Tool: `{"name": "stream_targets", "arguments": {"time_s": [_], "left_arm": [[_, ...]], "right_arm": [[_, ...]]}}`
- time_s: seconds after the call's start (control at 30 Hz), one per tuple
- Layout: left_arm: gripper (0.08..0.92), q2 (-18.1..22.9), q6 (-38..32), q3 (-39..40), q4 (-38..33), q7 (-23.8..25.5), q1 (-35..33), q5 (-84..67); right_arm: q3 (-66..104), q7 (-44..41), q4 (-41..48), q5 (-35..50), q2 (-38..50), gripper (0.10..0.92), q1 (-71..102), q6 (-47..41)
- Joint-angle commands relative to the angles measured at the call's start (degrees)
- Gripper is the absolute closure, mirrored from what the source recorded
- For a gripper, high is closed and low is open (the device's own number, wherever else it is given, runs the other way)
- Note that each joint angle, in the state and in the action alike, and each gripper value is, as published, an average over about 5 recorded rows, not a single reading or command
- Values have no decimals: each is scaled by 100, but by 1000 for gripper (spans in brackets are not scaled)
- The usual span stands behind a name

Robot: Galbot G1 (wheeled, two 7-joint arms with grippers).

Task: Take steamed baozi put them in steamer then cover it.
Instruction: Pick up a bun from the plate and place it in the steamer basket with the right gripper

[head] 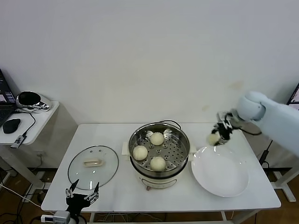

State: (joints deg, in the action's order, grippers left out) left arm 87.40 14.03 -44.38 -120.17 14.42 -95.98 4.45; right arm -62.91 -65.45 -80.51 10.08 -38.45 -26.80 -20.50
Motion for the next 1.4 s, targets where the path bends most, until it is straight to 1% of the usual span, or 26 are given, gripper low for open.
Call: {"name": "stream_targets", "arguments": {"time_s": [0.03, 0.13, 0.3, 0.53, 0.9, 1.4], "left_arm": [[177, -3, 33, -63, 16, -64, 61, -37], [177, -5, 39, -87, 12, -74, 75, -102], [177, -35, 54, -129, -93, -65, 60, -201], [177, -49, 61, -145, -107, -75, 49, -231], [177, -32, 67, -108, -43, -78, 54, -220], [177, -26, 67, -87, 17, -82, 46, -212]], "right_arm": [[-1483, 42, -194, 1832, -1250, 479, -1799, -855], [-1522, 118, 9, 1911, -1647, 478, -1663, -979], [-1641, 214, 323, 1785, -2256, 482, -1335, -1131], [-1609, 289, 680, 1652, -2646, 482, -970, -1196], [-1555, 338, 782, 1183, -2673, 482, -550, -1175], [-1540, 391, 686, 909, -2502, 475, -321, -1152]]}}
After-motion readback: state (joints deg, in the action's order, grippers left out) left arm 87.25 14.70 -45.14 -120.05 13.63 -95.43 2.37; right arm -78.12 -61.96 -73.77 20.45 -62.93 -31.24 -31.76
